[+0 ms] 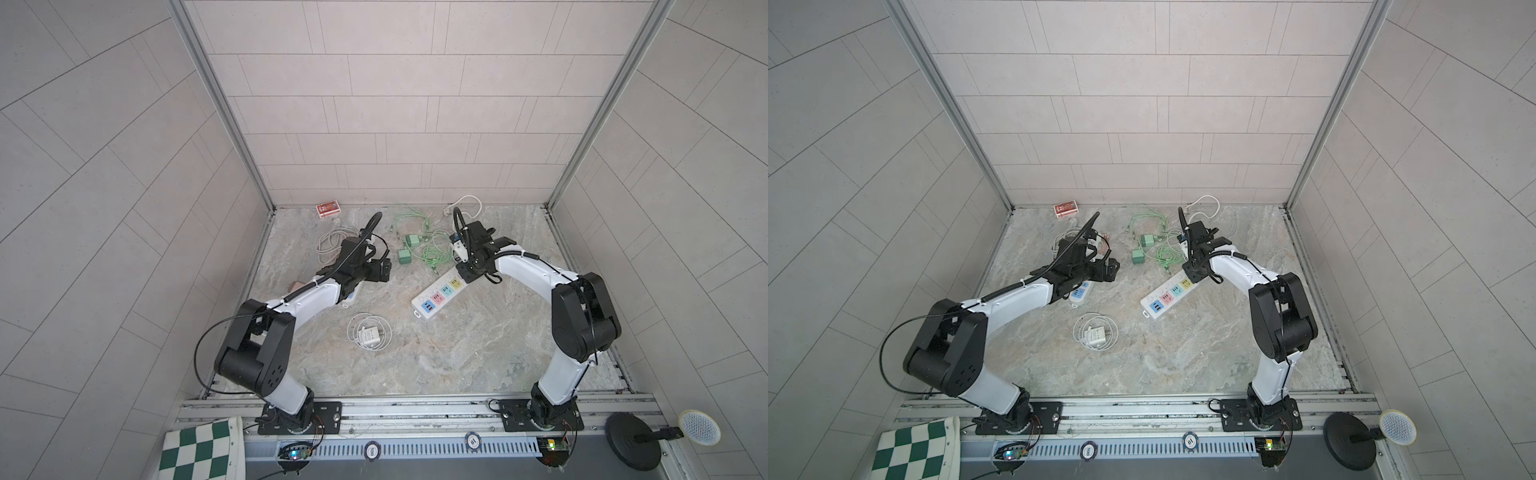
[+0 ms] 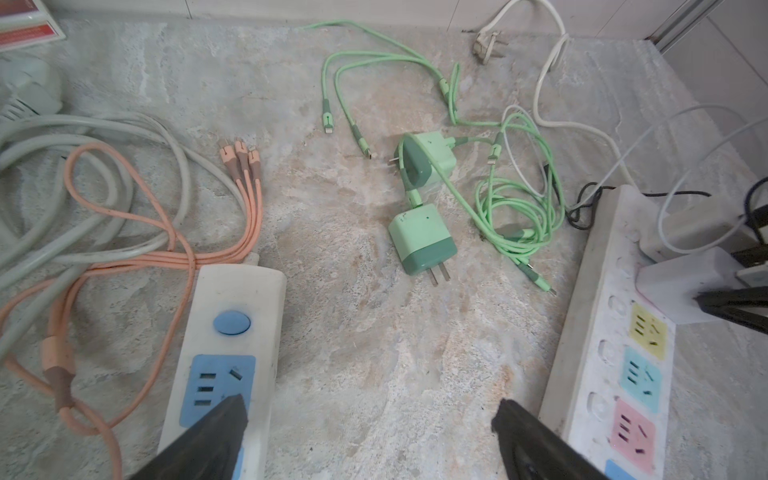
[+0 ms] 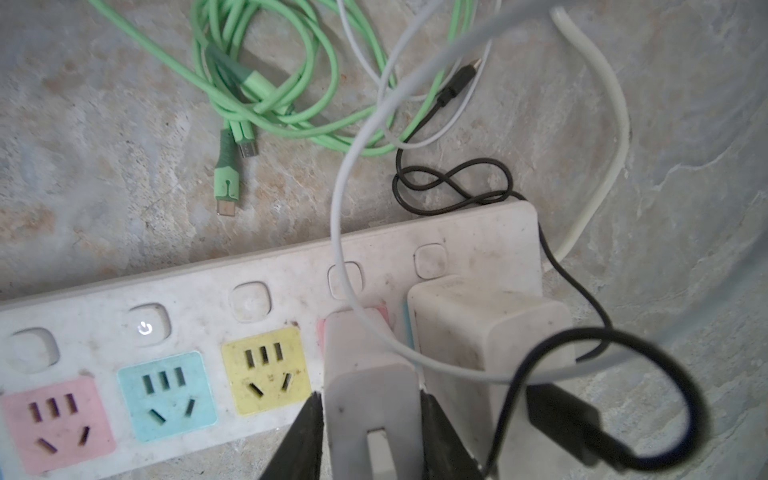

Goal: Insert the plug
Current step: 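Open the right gripper and lift away while the left grasps the green charger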

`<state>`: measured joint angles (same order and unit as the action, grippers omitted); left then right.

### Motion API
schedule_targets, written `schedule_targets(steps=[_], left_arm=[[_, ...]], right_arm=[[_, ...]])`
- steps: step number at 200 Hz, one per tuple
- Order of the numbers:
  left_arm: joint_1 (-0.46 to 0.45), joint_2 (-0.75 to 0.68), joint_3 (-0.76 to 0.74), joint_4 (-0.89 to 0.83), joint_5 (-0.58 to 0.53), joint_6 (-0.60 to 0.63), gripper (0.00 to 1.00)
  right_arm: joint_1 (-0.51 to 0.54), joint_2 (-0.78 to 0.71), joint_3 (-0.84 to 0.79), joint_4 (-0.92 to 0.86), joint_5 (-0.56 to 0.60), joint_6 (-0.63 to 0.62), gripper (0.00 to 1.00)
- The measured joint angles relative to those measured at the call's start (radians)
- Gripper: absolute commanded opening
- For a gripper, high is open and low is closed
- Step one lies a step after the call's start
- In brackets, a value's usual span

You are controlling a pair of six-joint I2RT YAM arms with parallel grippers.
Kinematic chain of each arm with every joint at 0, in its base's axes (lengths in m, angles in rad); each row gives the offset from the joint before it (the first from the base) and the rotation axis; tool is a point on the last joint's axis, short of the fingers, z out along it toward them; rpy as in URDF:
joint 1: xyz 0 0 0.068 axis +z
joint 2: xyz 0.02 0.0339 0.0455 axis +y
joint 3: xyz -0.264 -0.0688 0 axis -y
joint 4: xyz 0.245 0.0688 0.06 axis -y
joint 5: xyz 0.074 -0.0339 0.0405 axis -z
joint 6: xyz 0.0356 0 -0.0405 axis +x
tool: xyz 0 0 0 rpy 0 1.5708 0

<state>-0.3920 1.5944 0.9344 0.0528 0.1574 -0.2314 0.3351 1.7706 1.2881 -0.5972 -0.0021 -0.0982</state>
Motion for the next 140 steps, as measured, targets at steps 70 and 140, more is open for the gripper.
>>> schedule_targets(steps=[70,140], left_arm=[[-0.004,0.191,0.196,-0.068,0.027,0.008,0.97],[-0.035,0.426,0.45,-0.172,0.049,0.011,0.95]], right_arm=[[0.005,-0.082,-0.04,-0.058,-0.115,0.044,0.51],[0.007,-0.209,-0.064,-0.112,-0.115,0.116,0.51]])
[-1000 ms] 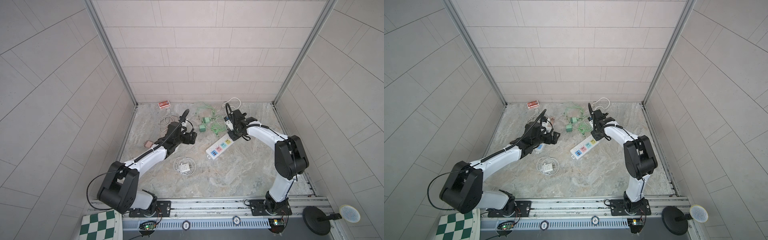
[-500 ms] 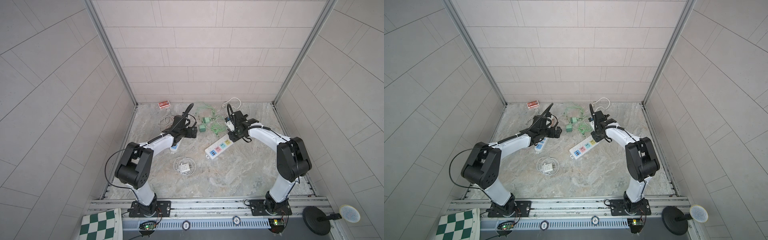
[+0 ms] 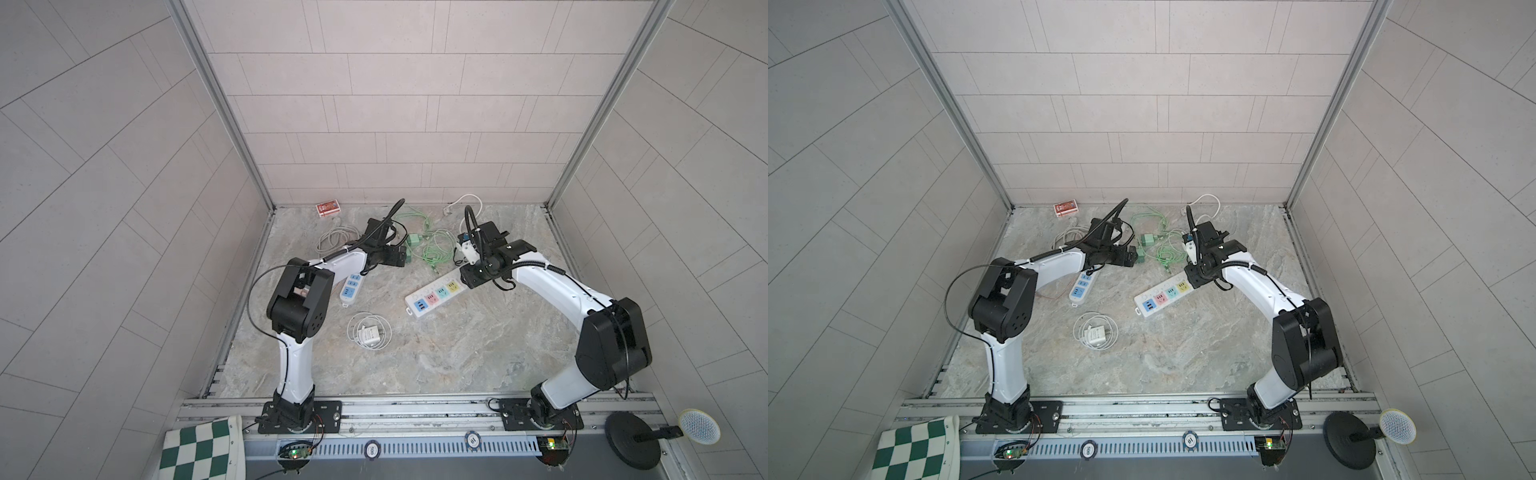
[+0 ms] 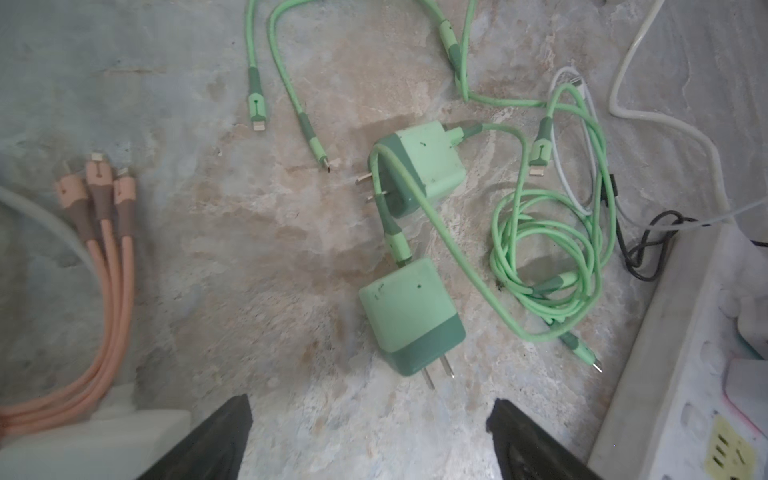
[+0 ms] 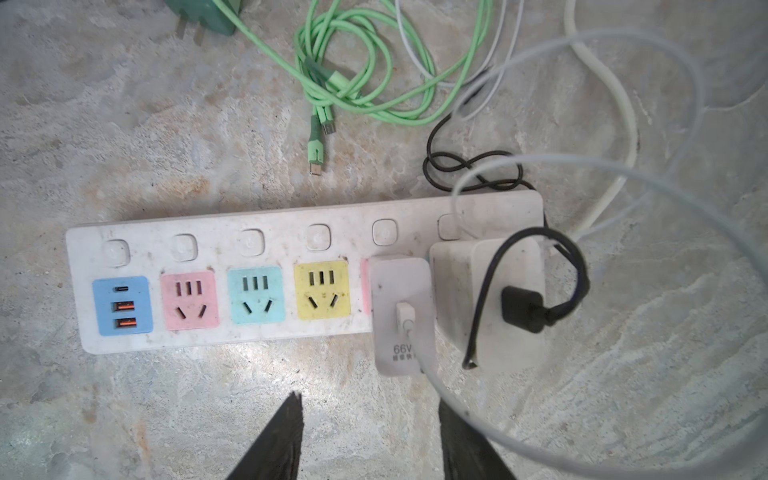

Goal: Insert the plug
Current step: 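Open the right gripper and lift away while the left grasps the green charger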

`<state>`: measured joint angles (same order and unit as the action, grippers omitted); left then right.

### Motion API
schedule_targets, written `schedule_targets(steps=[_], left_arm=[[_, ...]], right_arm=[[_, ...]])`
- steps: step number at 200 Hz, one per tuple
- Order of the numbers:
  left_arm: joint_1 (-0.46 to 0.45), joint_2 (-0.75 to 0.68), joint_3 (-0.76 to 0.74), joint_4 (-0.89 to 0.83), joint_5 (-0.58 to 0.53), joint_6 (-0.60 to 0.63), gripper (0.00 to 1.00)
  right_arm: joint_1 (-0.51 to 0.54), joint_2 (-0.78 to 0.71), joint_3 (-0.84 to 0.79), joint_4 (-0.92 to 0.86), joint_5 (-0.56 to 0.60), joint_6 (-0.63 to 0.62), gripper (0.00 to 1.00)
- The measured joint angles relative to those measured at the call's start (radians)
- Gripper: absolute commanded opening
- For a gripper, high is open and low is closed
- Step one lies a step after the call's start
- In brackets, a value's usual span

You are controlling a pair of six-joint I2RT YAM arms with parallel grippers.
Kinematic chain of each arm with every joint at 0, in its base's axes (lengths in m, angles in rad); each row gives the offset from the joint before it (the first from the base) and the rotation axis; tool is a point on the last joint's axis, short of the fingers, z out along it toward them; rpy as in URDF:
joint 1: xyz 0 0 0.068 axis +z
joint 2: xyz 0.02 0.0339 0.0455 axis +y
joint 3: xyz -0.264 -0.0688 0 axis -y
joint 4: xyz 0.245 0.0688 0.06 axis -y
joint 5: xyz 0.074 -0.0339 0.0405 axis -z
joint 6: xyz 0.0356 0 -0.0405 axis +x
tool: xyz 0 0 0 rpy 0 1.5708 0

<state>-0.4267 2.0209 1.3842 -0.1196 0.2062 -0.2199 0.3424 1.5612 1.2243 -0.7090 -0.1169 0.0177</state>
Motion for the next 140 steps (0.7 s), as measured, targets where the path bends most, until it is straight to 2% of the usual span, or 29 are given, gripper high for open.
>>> schedule_targets(steps=[35,92,140], left_arm=[[-0.014,0.099,0.126,-0.061,0.005,-0.005,0.91],[-0.021,0.202,0.261,-0.171,-0.031,-0.009,0.86],[-0.021,0.251,0.335,-0.22,-0.079,-0.009,0.8]], right_arm=[[0.025,0.0,-0.002,0.003,-0.014,0.043,0.49],[0.17,0.008,0.002,0.006,-0.015,0.084,0.46],[0.182,0.056,0.002,0.037,-0.023,0.121,0.44]])
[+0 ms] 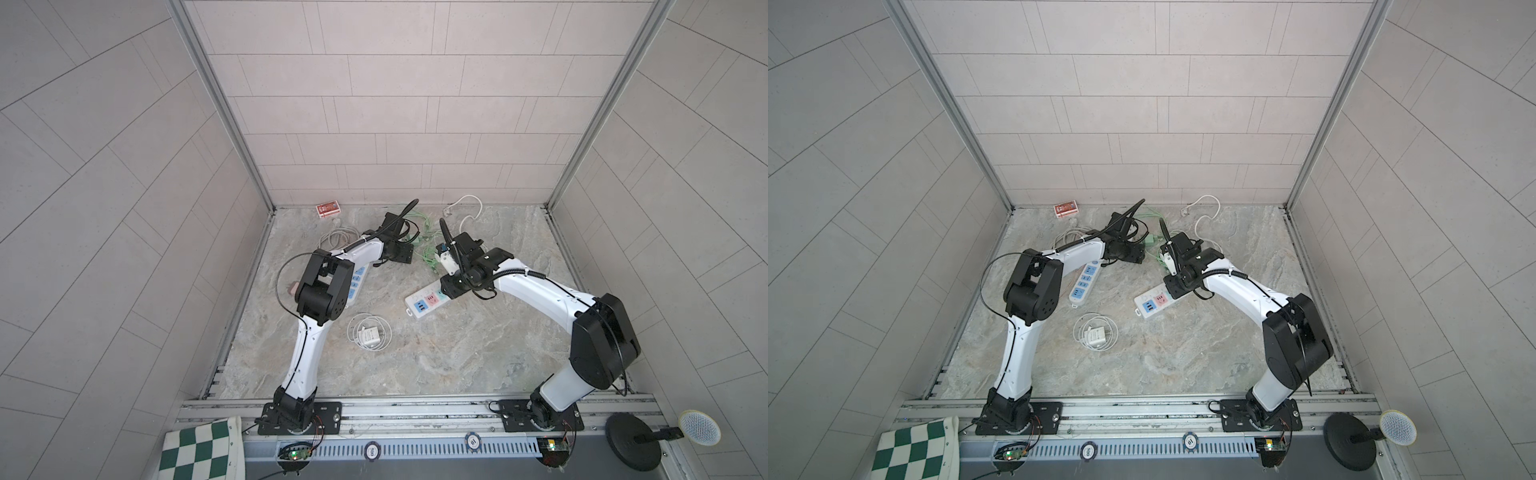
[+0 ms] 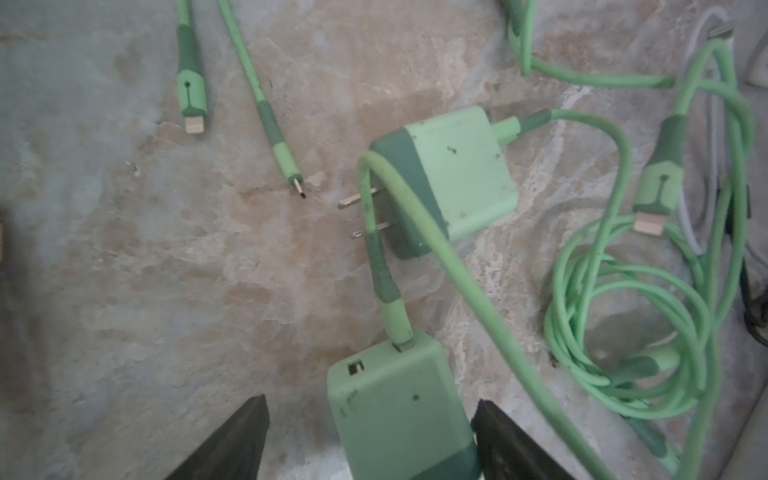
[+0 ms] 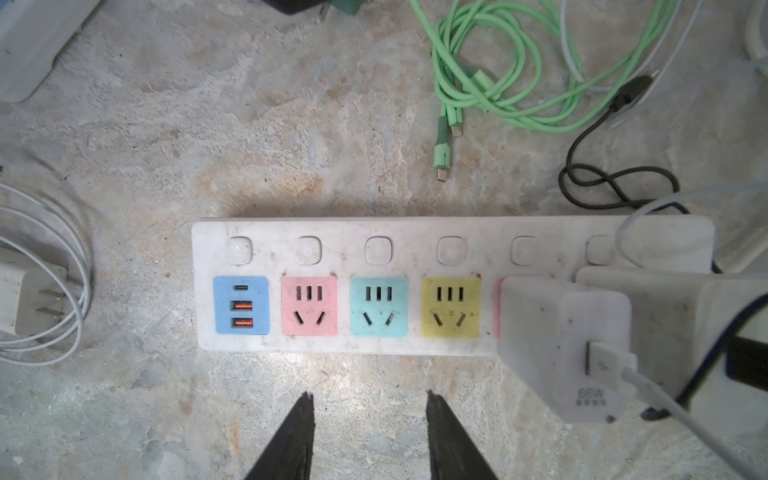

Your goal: Insert the plug

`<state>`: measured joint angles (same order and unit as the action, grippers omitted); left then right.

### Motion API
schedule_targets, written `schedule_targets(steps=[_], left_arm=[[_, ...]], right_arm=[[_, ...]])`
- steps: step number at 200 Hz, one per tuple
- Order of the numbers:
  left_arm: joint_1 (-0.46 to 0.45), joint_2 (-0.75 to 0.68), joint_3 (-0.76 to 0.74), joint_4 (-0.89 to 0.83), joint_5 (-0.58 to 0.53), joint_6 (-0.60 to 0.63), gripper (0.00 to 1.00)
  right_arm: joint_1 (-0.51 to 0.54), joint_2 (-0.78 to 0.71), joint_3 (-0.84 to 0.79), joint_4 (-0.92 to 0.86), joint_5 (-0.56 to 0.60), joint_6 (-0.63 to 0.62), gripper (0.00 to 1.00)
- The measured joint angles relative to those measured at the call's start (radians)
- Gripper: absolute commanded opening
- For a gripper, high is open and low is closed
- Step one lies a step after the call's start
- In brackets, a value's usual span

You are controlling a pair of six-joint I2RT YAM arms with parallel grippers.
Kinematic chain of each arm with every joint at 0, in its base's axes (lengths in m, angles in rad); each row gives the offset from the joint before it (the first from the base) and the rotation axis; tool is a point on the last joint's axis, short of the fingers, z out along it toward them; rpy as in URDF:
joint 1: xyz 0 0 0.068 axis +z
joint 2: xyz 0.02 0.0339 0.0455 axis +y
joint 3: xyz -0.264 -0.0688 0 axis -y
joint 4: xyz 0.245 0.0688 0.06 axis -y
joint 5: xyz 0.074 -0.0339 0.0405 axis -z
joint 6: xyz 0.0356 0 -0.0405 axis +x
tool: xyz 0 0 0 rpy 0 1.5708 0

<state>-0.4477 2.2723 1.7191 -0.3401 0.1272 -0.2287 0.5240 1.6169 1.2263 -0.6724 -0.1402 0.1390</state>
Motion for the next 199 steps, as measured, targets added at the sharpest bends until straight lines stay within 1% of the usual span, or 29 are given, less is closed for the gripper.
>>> schedule_targets(steps=[28,57,82,110,122,141,169,199], left_arm=[[0.0,0.011,0.014,-0.014,-0.016,0.0,0.69],[0.0,0.013,0.014,-0.019,-0.017,0.009,0.53],[0.0,0.012,0.015,-0.034,-0.011,0.025,0.41],[0.0,0.0,0.004,-0.038,0.0,0.055,0.36],[0.001,-0.034,-0.049,-0.028,0.007,0.071,0.35],[0.002,-0.142,-0.194,-0.005,0.019,0.098,0.35],[0.003,-0.37,-0.428,0.063,0.042,0.143,0.34],[0.004,-0.584,-0.618,0.181,0.087,0.178,0.34]], right_arm=[[0.011,0.016,-0.003,0.02,-0.009,0.014,0.43],[0.018,0.028,-0.007,0.048,-0.023,0.038,0.43],[0.019,0.051,-0.015,0.076,-0.04,0.07,0.43],[0.027,0.061,-0.059,0.123,-0.063,0.11,0.43],[0.04,0.062,-0.071,0.131,-0.062,0.121,0.43],[0.061,0.071,-0.074,0.151,-0.066,0.137,0.43],[0.071,0.079,-0.078,0.18,-0.064,0.162,0.43],[0.05,0.08,-0.078,0.187,-0.06,0.187,0.43]])
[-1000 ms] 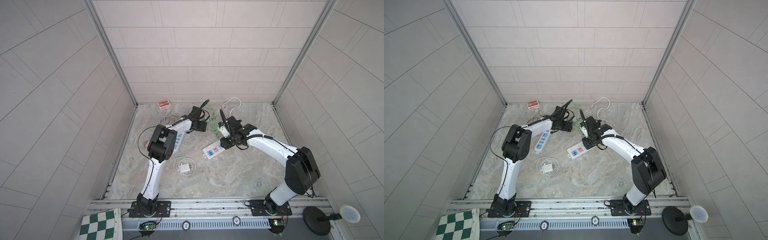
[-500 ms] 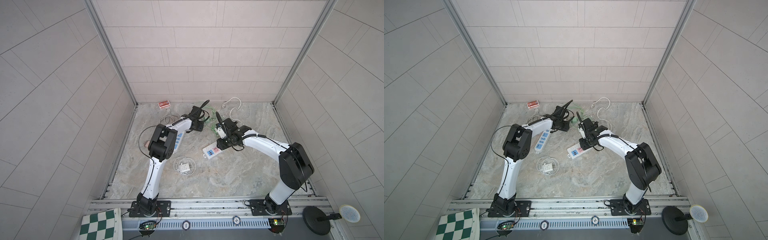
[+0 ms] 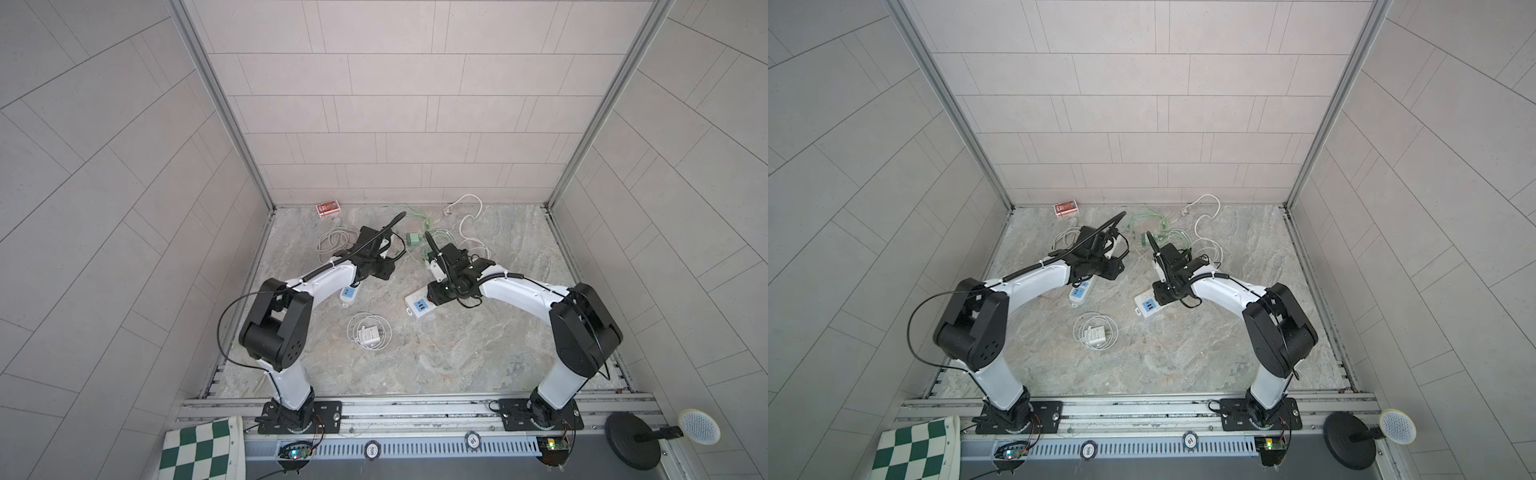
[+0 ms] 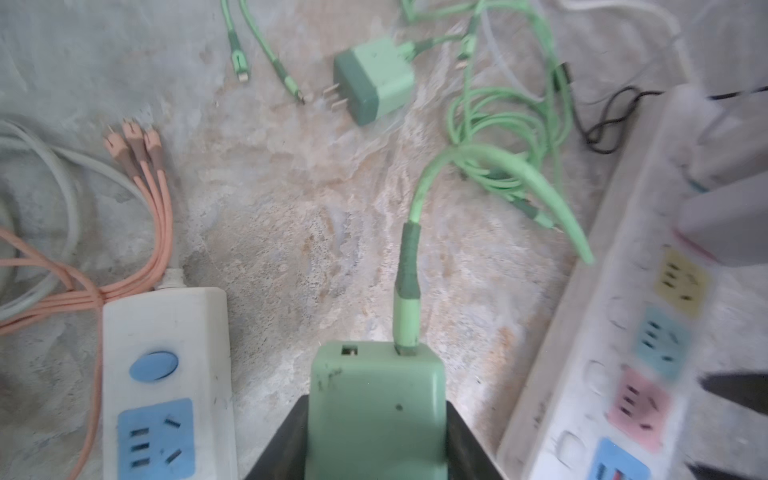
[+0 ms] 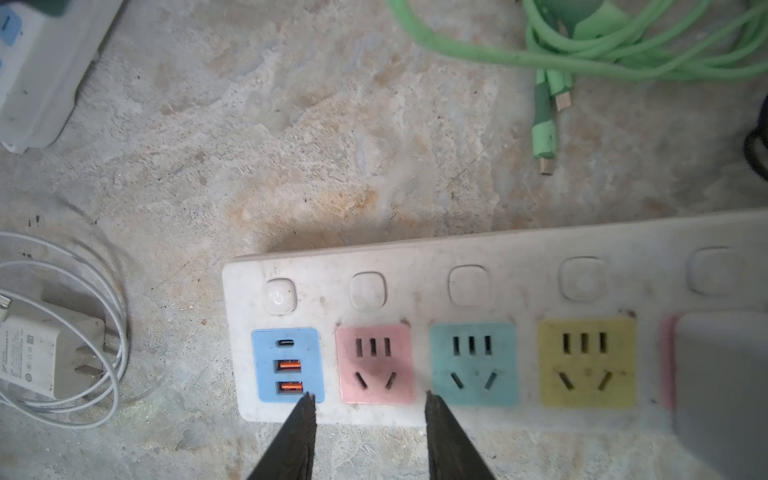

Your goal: Insert the plug

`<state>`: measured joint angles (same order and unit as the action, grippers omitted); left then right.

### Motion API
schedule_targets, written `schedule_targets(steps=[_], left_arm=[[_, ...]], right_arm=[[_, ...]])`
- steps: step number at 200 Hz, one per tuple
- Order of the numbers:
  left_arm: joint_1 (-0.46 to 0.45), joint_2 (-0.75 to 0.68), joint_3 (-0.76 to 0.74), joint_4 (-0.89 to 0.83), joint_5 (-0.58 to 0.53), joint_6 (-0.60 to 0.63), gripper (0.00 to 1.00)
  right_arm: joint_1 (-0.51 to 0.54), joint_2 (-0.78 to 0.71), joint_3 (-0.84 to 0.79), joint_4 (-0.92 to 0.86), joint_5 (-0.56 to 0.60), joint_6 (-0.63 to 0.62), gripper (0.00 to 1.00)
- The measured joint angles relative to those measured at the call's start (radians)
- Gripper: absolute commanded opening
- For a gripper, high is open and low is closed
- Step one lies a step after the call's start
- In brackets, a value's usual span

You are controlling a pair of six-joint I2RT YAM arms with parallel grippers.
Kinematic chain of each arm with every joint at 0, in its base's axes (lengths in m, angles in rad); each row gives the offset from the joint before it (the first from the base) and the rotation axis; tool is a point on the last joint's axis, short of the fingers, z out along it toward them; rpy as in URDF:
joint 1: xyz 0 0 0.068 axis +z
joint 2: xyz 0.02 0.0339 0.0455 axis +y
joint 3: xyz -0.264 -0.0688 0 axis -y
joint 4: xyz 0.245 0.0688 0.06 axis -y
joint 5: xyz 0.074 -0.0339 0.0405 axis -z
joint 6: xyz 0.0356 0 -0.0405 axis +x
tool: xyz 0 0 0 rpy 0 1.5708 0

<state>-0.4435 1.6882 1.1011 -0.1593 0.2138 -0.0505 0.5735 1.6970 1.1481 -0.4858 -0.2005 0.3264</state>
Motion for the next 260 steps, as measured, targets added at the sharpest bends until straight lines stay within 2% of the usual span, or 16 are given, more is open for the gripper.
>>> schedule_targets(steps=[31,62,101,129,166,260], left_arm=[[0.0,-0.171,-0.254,0.229,0.057,0.008,0.36],[-0.002,-0.217,-0.396,0.391,0.116,0.006,0.35],[-0.039,-0.22,-0.404,0.516,0.169,0.008,0.34],[-0.088,-0.22,-0.421,0.586,0.2,0.015,0.33],[-0.133,-0.22,-0.435,0.608,0.227,0.03,0.33],[-0.136,-0.235,-0.46,0.612,0.23,0.053,0.31]], right_arm=[[-0.027,-0.019,-0.021,0.03,-0.048,0.015,0.43],[-0.029,-0.111,-0.071,0.079,-0.158,0.048,0.44],[-0.029,-0.212,-0.071,0.188,-0.308,0.113,0.45],[-0.029,-0.216,-0.071,0.244,-0.368,0.154,0.39],[-0.029,-0.199,-0.055,0.258,-0.384,0.18,0.39],[-0.031,-0.145,-0.034,0.259,-0.397,0.217,0.46]])
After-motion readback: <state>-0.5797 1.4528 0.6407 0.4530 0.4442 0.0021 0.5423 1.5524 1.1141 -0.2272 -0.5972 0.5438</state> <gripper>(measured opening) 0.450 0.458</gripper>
